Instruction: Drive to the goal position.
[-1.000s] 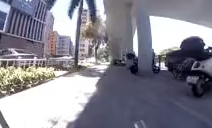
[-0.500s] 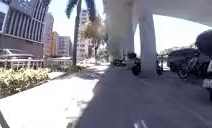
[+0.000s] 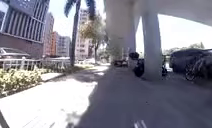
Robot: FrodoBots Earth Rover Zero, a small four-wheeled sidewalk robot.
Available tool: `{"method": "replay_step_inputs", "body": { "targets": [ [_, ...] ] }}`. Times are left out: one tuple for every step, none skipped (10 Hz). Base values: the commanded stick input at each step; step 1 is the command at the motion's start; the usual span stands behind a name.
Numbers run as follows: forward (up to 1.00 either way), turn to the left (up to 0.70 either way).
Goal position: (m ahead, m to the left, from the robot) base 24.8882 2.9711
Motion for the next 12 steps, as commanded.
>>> {"method": "replay_step_inputs", "body": {
  "targets": [
    [0.7,0.0],
    [0.7,0.0],
    [0.7,0.0],
    [0.7,0.0],
    [0.7,0.0],
    [0.7,0.0],
    [0.7,0.0],
    [0.7,0.0],
    [0.7,0.0],
    [0.7,0.0],
    [0.7,0.0],
    [0.7,0.0]
  ]
}}
